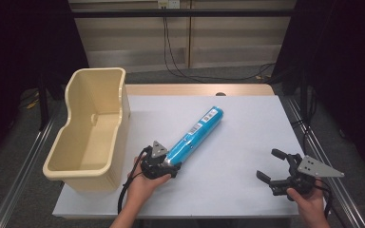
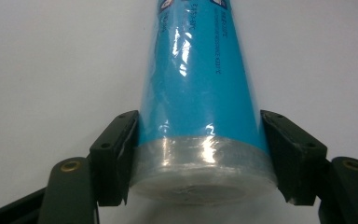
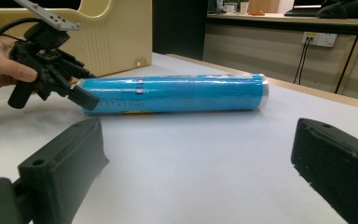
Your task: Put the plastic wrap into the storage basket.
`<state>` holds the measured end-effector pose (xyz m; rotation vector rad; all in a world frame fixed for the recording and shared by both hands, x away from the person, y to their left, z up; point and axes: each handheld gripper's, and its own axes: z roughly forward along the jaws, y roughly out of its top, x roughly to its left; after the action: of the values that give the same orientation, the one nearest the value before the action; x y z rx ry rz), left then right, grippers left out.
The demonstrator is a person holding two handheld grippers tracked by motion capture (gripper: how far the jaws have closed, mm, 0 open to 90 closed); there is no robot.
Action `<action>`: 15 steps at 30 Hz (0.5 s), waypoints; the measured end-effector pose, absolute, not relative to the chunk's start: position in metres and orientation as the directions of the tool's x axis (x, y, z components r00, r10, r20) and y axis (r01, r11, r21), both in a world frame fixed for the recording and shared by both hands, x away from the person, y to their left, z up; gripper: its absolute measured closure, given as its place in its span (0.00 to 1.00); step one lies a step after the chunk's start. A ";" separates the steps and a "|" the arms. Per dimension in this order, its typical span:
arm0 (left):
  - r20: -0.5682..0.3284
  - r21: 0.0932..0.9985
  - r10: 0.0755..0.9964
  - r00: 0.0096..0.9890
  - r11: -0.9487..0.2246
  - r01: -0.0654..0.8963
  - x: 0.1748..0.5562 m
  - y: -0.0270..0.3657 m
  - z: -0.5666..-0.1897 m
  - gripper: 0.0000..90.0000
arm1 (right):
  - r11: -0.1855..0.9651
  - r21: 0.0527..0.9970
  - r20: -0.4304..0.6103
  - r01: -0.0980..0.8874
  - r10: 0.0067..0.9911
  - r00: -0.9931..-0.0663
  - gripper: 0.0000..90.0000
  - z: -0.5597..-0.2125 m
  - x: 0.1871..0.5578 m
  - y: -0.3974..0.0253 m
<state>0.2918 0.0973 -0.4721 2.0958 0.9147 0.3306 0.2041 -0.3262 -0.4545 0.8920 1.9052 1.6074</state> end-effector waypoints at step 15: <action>-0.075 0.764 0.708 0.702 -0.412 0.496 0.267 0.120 -0.471 0.36 | 0.103 0.980 0.040 0.171 0.738 -0.674 0.02 -0.455 0.203 -0.323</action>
<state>0.2675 0.1201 -0.4709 2.0962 0.9168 0.3317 0.2034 -0.3231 -0.4546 0.8847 1.9200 1.6038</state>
